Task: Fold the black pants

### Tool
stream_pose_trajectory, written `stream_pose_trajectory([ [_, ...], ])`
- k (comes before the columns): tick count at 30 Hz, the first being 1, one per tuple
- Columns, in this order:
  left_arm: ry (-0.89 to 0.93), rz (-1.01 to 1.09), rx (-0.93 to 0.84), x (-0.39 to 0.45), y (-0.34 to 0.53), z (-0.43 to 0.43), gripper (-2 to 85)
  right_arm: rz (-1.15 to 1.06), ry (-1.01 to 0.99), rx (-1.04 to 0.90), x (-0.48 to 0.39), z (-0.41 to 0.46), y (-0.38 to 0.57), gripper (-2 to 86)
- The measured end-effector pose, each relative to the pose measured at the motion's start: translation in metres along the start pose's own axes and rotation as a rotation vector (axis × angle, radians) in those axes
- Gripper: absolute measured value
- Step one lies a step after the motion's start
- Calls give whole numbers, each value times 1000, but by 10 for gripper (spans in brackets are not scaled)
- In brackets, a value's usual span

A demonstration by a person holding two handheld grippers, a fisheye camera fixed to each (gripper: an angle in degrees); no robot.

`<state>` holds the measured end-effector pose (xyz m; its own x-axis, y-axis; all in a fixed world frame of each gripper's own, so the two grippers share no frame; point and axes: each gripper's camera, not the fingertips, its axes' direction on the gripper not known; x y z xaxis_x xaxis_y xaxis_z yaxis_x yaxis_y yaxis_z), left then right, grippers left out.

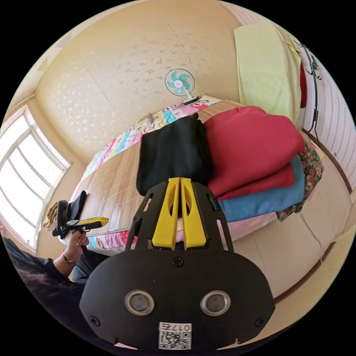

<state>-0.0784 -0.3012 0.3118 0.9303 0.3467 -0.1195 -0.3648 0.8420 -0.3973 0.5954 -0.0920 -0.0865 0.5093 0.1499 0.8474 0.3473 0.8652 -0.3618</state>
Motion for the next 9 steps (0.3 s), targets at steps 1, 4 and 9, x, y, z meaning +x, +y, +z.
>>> stream_pose_trajectory([
  [1,-111,-63,48,-28,24,-26,63,-25,-80,42,-11,-4,25,14],
  [4,-359,-292,210,-109,91,-119,68,-60,-217,94,-39,-7,68,7],
  [9,-863,-621,533,-198,206,-306,102,-194,-250,52,-97,1,79,4],
])
